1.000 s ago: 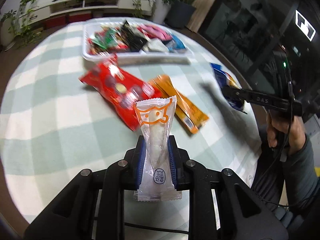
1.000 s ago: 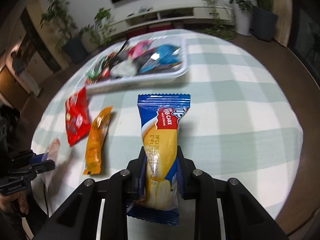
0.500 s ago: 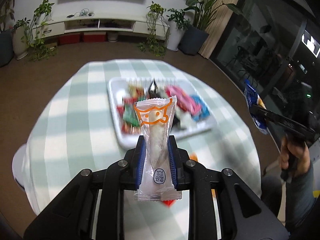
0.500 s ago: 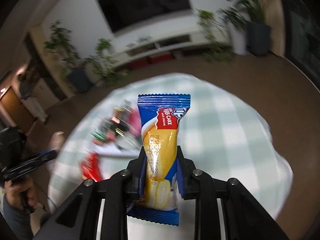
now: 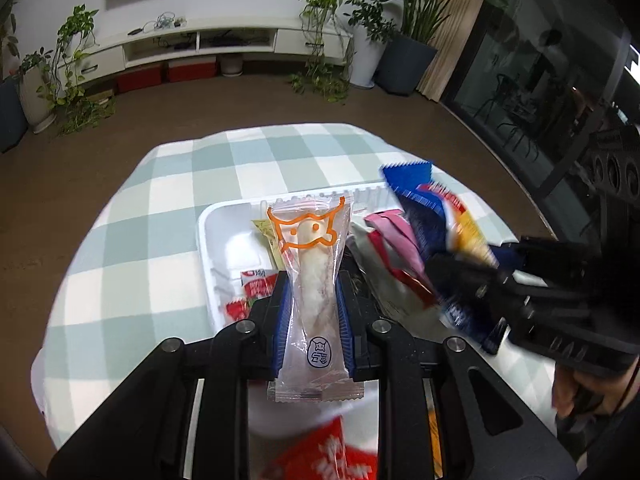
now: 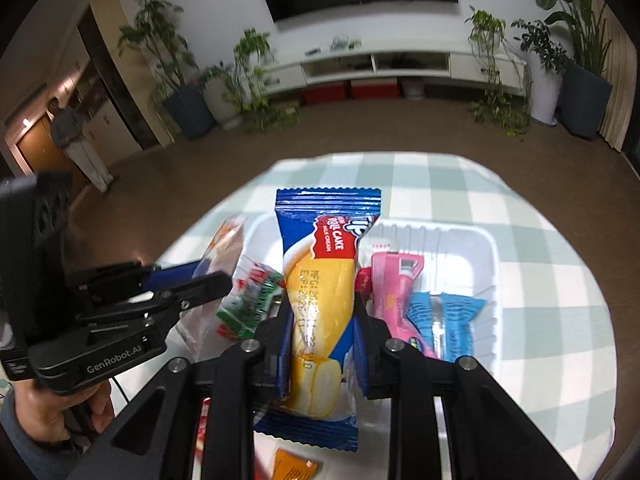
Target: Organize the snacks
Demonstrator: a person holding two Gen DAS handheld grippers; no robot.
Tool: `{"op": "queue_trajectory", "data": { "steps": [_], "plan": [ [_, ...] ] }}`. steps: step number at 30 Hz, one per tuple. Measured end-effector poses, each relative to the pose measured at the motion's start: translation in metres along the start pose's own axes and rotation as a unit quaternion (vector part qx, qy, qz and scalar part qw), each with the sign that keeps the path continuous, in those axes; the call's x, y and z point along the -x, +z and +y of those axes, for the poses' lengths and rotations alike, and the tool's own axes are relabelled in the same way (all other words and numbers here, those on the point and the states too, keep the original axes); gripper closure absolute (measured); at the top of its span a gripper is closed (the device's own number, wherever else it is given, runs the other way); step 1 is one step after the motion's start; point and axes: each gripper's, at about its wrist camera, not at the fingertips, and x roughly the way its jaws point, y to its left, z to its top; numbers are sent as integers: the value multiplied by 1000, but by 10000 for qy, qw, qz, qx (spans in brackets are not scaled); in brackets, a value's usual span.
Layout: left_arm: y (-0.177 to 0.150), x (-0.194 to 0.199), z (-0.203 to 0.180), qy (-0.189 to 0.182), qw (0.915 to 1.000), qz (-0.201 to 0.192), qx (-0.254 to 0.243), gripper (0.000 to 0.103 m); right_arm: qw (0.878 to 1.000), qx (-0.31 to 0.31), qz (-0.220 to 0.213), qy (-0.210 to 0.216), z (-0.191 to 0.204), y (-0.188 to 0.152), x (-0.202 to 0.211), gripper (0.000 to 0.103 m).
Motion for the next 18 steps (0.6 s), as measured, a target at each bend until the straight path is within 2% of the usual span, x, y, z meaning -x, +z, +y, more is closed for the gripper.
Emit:
{"op": "queue_trajectory", "data": {
  "steps": [7, 18],
  "plan": [
    [-3, -46, 6, 97, 9998, 186, 25, 83, 9994, -78, 280, -176, -14, -10, -35, 76],
    [-6, -74, 14, 151, 9992, 337, 139, 81, 9994, 78, 245, -220, -9, -10, -49, 75]
  ]
}}
